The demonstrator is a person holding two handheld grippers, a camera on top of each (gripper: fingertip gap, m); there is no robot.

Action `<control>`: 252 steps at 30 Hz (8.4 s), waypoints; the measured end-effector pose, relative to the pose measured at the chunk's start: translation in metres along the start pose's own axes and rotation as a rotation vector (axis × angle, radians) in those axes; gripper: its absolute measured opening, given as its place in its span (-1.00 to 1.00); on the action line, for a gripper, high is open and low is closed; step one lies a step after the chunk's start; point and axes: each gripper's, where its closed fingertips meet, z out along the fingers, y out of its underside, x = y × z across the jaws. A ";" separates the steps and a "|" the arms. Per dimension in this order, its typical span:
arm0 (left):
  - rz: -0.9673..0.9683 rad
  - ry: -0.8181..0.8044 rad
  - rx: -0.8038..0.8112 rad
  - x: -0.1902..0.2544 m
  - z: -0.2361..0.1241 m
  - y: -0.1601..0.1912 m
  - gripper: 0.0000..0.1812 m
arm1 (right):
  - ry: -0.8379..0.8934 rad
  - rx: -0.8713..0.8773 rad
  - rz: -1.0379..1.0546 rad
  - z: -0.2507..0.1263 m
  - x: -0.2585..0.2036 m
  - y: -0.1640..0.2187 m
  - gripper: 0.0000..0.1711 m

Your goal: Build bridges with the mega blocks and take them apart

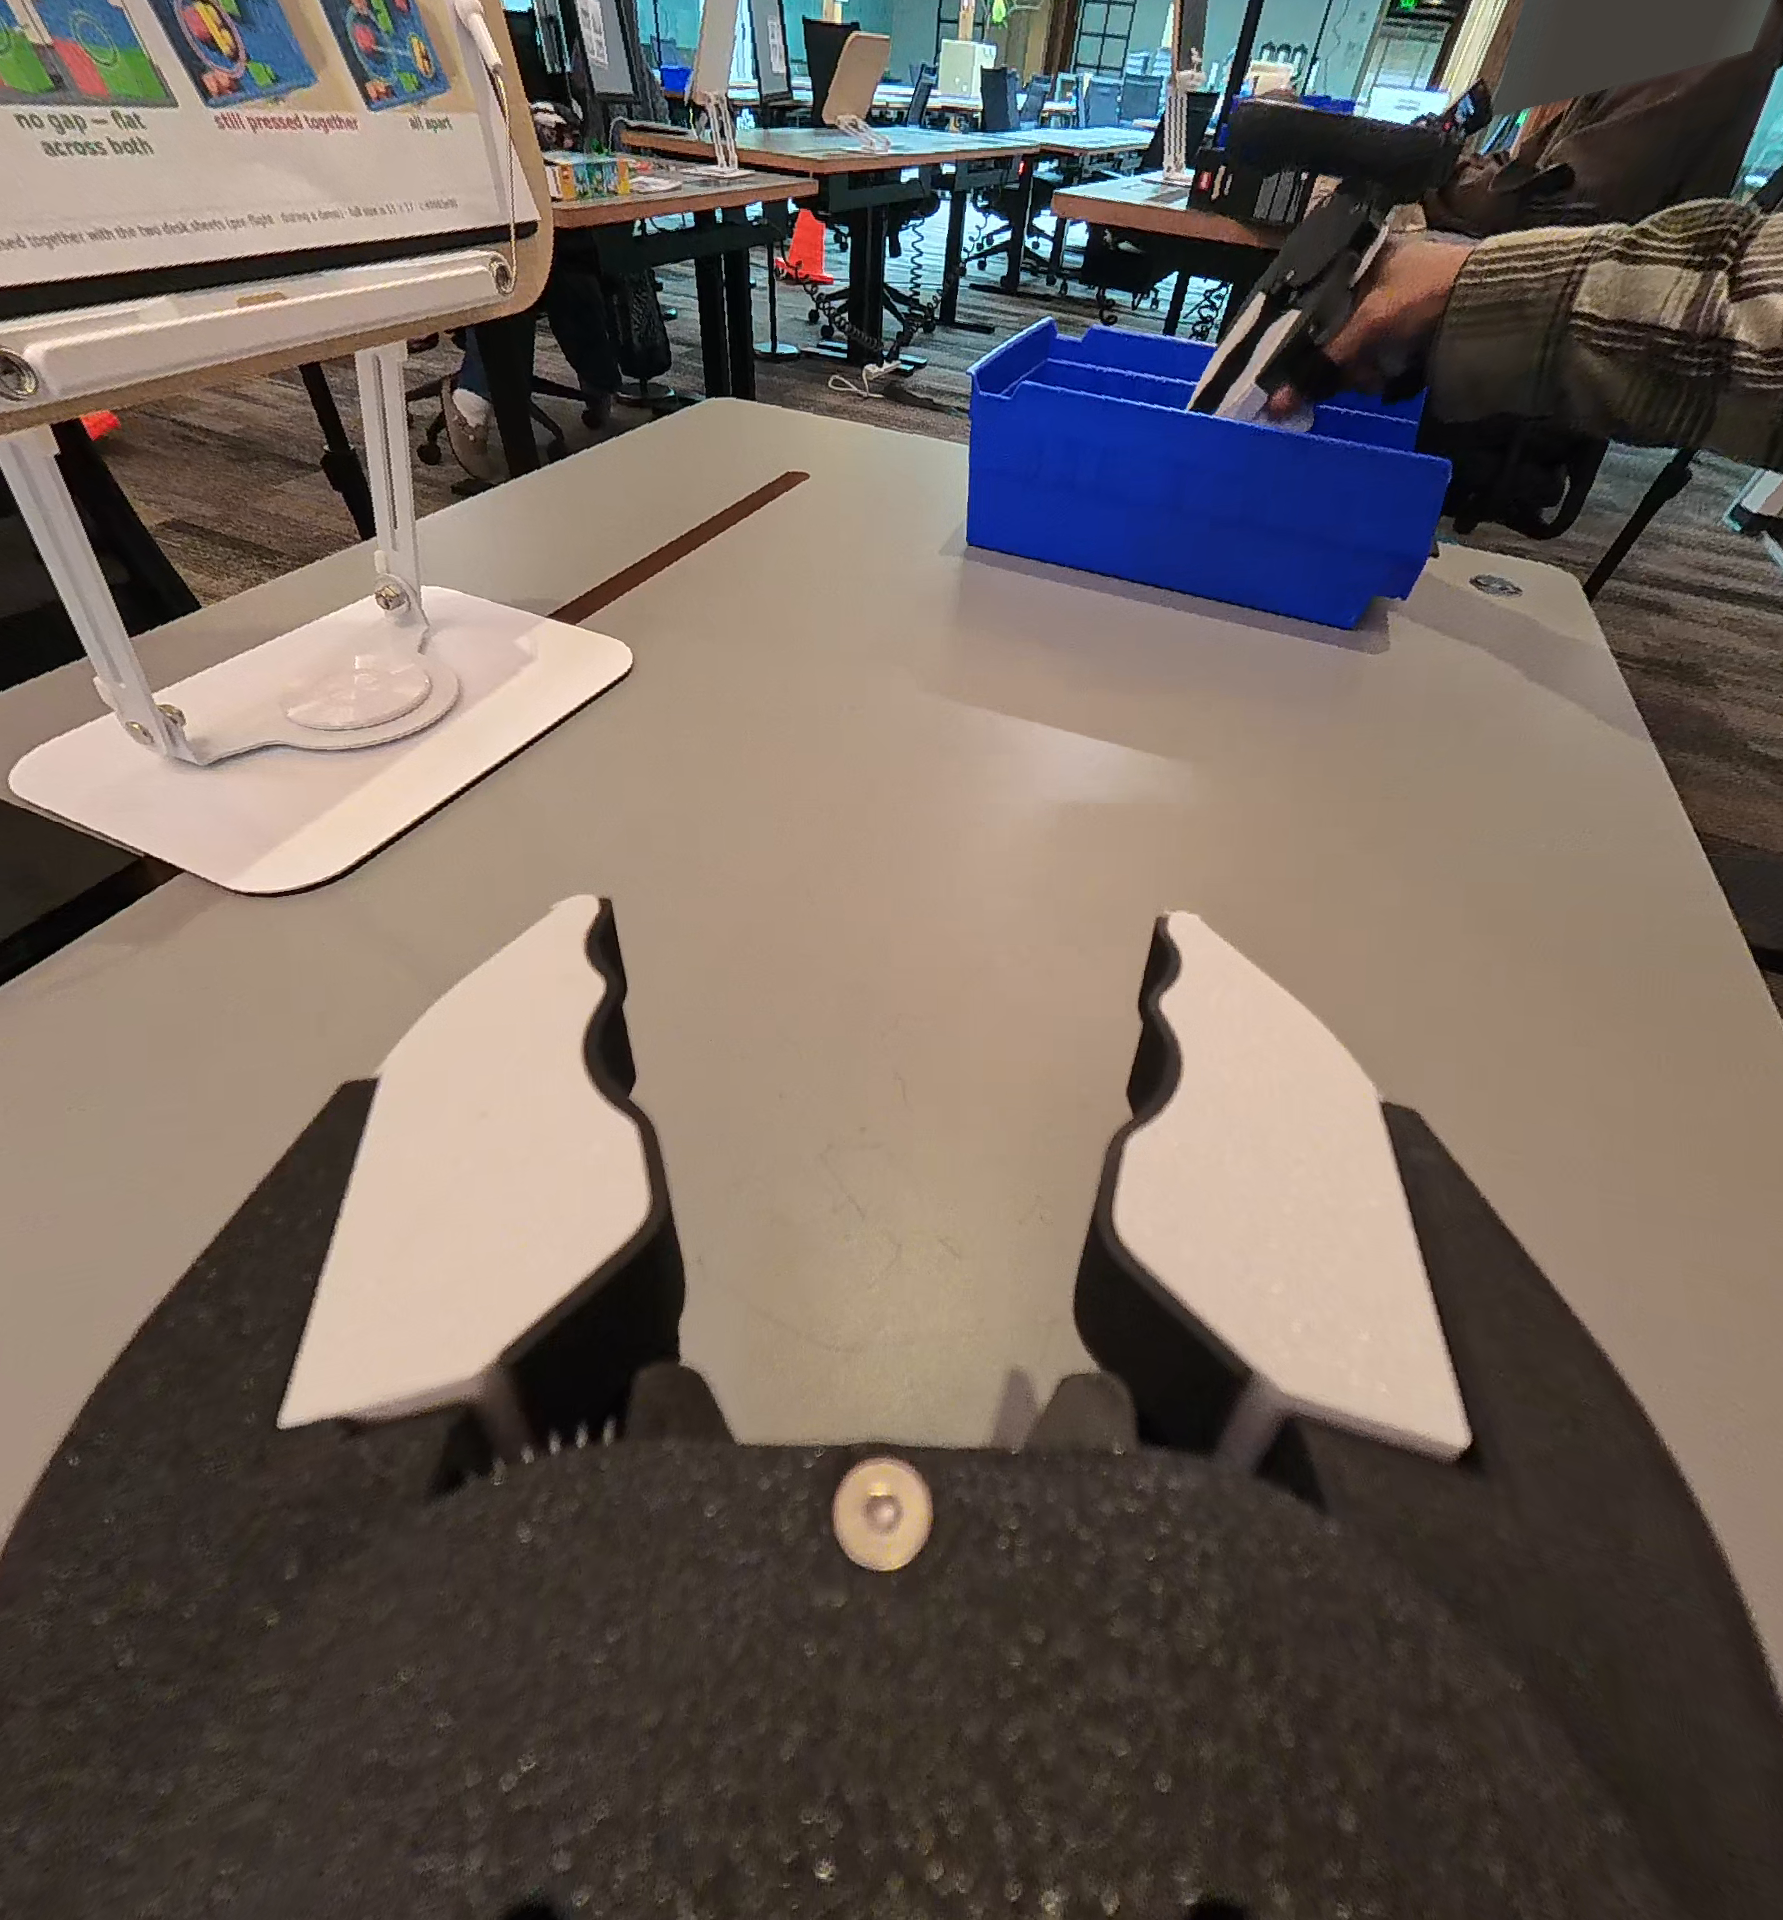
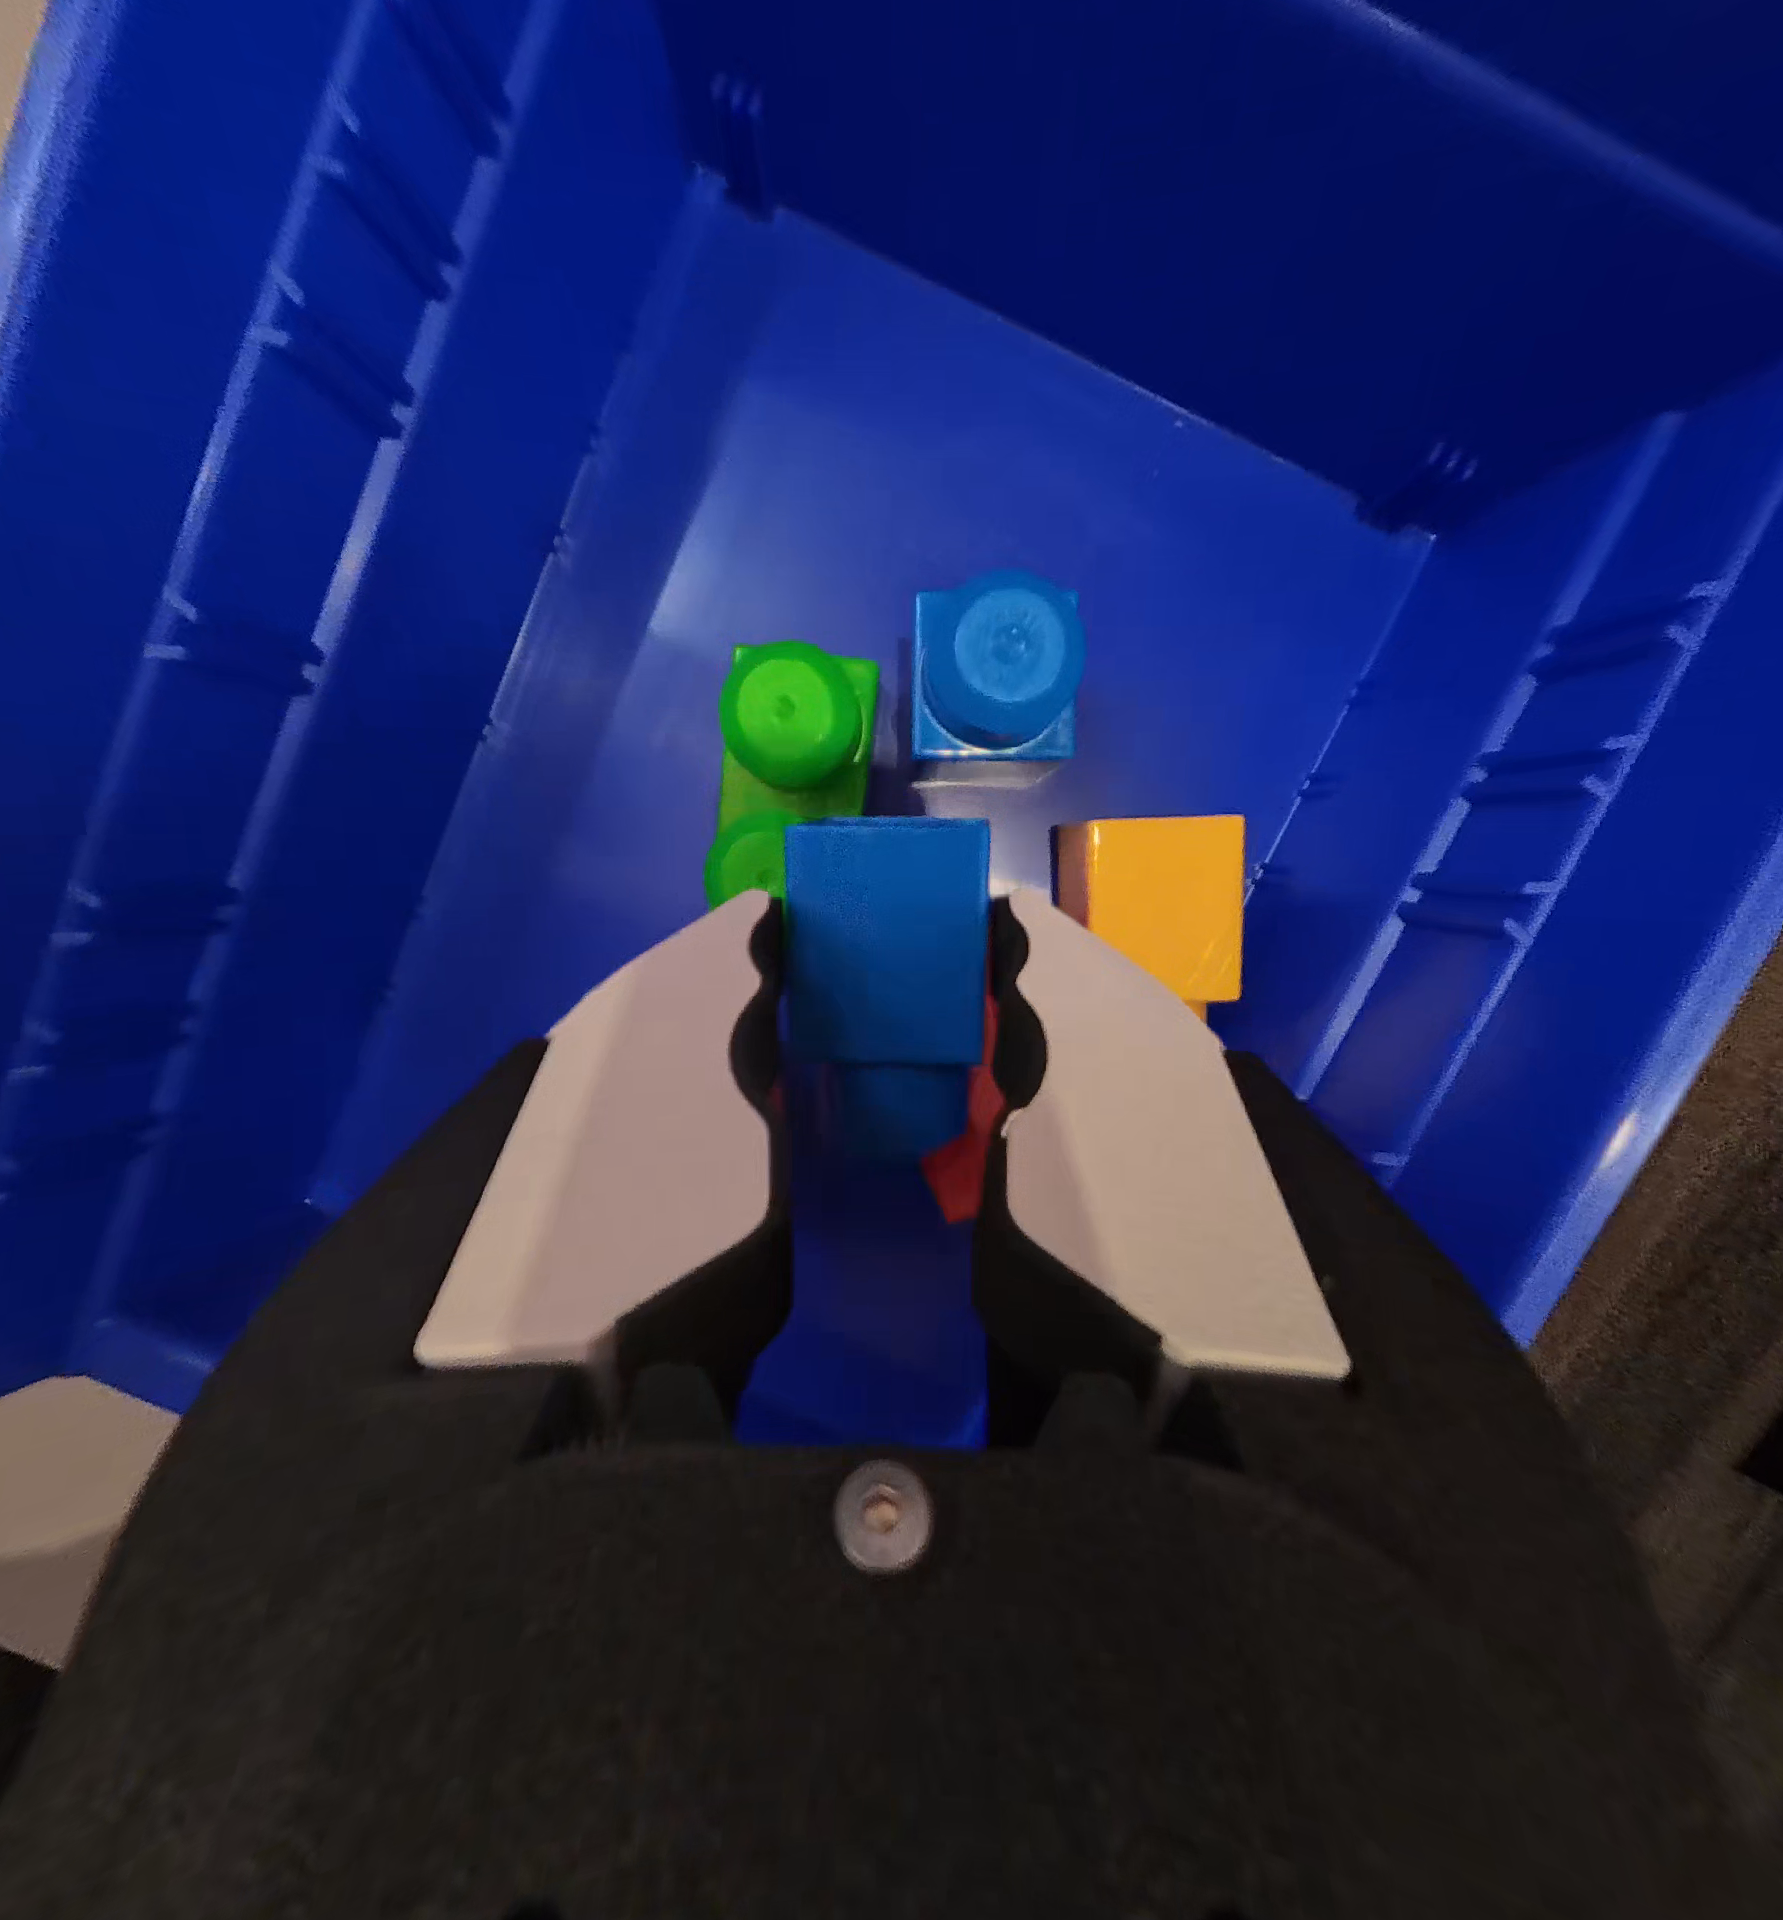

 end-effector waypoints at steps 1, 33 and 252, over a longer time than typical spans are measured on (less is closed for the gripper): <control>0.000 0.000 0.000 0.000 0.000 0.000 0.04 | -0.002 0.003 0.001 0.000 0.000 0.000 -0.51; -0.259 -0.760 -0.452 -0.086 -0.301 0.004 -0.15 | -0.342 0.300 -0.477 -0.070 -0.280 -0.063 0.01; -0.142 0.268 0.302 0.054 0.008 -0.047 -0.60 | -0.229 0.479 -0.485 -0.077 -0.261 -0.164 -0.13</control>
